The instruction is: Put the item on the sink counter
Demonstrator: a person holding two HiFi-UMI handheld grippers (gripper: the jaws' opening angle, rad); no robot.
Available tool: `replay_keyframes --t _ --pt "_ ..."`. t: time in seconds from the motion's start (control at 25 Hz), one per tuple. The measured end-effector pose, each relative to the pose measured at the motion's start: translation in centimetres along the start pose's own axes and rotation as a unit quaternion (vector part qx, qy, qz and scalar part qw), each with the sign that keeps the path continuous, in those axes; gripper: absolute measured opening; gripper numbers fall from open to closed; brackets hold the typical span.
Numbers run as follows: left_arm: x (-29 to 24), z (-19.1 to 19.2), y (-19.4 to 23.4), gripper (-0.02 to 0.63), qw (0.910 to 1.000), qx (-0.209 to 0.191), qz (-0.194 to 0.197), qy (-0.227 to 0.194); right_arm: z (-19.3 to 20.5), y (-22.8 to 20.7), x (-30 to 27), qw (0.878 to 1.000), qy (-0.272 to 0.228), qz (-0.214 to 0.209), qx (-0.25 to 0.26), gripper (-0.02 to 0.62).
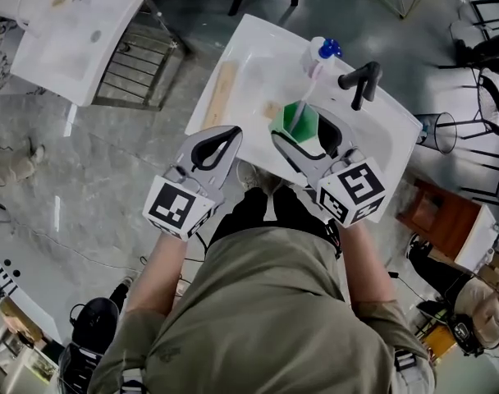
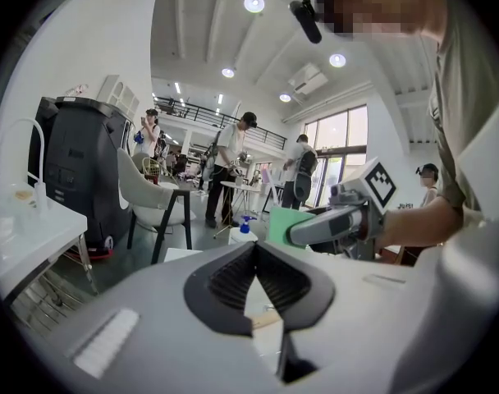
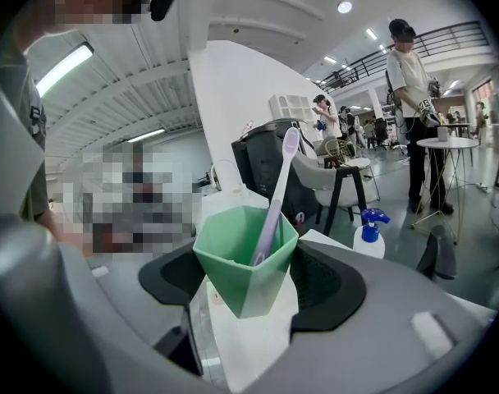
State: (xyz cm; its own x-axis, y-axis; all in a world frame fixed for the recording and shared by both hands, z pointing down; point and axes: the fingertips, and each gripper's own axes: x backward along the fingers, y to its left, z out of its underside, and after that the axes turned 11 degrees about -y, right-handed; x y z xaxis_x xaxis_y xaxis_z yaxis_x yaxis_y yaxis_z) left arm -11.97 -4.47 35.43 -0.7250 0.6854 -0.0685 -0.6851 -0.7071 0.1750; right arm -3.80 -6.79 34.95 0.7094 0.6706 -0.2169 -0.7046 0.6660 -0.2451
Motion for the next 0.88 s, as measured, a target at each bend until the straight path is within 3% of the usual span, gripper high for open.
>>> replay_keyframes --t 0.56,0.88 --pt "-1.0 2.2 2.3 0.006 0.9993 0.011 -0.025 0.025 2.6 -4.7 -5.1 1.000 -0.005 0.016 0.010 0.313" --pt "-2.9 2.9 3.7 0.006 0.9992 0.010 -0.020 0.032 3.0 -7.4 -8.0 0.999 -0.010 0.032 0.017 0.313"
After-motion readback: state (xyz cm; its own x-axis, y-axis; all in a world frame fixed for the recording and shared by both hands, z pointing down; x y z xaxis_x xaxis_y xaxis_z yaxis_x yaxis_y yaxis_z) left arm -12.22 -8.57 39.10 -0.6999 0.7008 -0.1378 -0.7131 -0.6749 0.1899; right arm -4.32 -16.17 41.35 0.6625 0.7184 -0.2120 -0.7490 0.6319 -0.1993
